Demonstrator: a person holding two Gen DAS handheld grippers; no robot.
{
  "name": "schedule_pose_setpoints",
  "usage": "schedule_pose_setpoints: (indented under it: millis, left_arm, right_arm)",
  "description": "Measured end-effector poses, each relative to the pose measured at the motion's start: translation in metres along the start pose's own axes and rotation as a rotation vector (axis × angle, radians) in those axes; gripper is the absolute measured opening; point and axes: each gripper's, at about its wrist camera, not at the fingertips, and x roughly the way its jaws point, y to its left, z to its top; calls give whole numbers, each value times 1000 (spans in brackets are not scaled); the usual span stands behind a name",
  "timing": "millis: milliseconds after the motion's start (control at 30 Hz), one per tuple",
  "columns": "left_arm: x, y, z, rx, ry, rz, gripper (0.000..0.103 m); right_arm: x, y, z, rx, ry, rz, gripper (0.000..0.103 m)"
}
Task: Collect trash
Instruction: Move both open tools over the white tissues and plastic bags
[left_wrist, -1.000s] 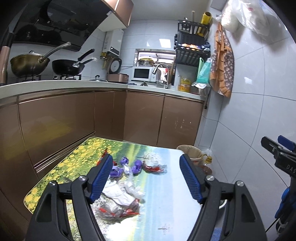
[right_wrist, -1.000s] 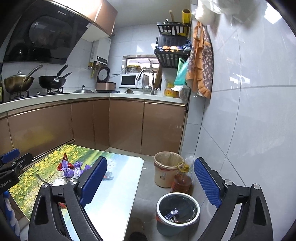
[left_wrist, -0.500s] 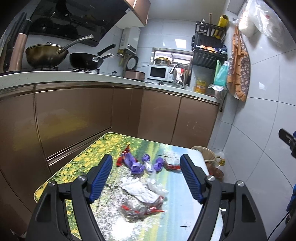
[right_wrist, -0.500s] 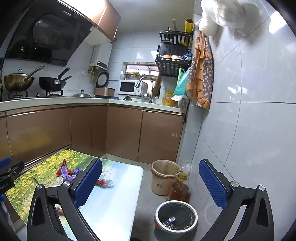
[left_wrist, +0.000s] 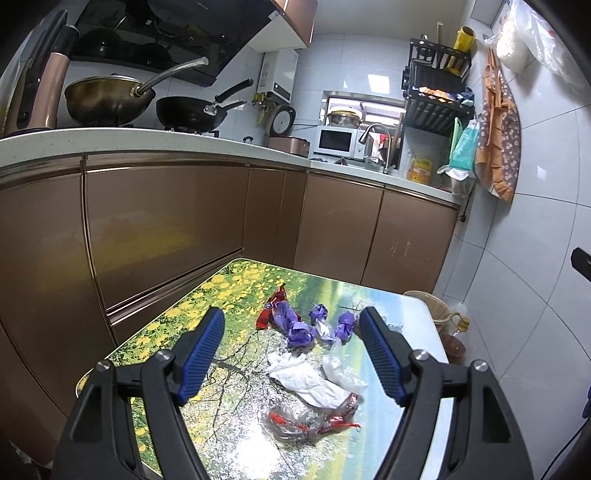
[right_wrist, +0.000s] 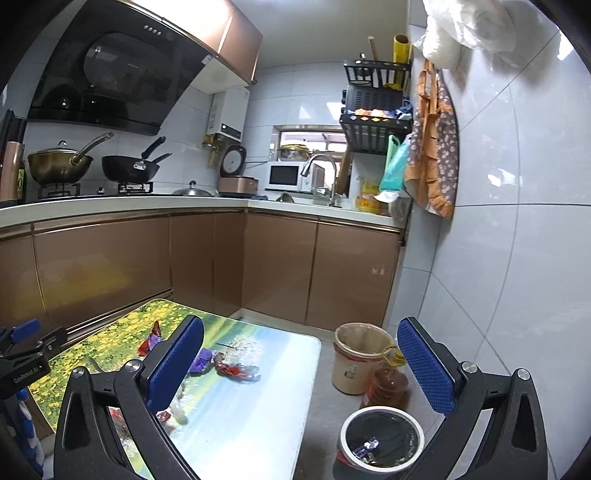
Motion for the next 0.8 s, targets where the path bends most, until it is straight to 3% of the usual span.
schedule_pose_setpoints:
  millis: [367, 800]
  left_arm:
    - [32, -9, -2, 36, 58, 44, 74]
    - [47, -61, -7, 157, 124, 131, 74]
  right_arm:
    - [37, 9, -12, 20, 26, 120, 103]
    - [63, -6, -46, 11, 98, 279, 103]
